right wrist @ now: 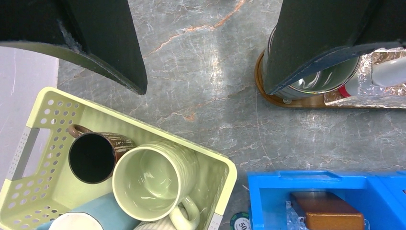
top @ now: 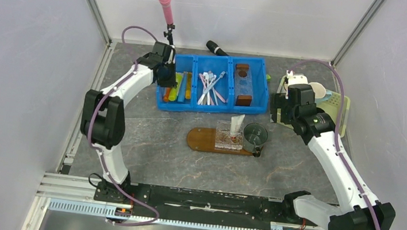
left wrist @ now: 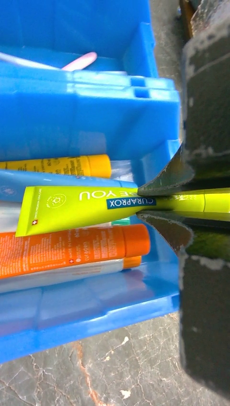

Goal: Prepare toiletry sets of a toothbrush and toothpaste on the tray

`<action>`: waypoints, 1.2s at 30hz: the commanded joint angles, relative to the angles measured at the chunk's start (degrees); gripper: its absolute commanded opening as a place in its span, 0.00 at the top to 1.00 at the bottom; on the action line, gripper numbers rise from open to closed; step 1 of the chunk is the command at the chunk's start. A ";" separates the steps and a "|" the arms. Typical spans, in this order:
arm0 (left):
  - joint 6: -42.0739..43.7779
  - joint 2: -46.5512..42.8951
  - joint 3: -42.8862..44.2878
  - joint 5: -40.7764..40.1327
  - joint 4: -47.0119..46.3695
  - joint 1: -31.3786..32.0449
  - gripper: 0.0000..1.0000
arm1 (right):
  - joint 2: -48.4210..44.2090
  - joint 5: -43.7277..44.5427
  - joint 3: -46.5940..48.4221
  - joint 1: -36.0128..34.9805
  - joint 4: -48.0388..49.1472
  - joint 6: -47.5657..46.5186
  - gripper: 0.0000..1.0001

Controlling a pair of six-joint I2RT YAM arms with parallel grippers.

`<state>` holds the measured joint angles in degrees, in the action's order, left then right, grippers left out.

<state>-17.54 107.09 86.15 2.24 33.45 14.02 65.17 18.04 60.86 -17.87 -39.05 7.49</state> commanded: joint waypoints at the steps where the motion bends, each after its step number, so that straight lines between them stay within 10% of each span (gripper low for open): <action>1: -1.12 -7.30 -5.83 2.90 -8.79 0.30 0.83 | -0.63 -0.59 0.22 0.17 1.77 0.42 0.02; 9: -0.23 -16.41 -18.84 12.16 -30.17 0.31 0.84 | -0.53 -3.68 4.91 0.25 3.18 -0.57 0.02; 20: -3.50 -23.28 -28.62 30.45 -50.72 0.64 0.82 | 2.29 -36.66 10.26 -0.14 22.21 5.48 0.02; 36: -3.91 -36.06 -30.51 44.61 -52.65 5.74 0.80 | 17.56 -51.89 24.72 -8.77 32.98 18.67 0.16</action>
<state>-19.70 74.59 55.83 42.89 -15.31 18.72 81.19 -29.71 81.32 -24.99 -10.50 22.81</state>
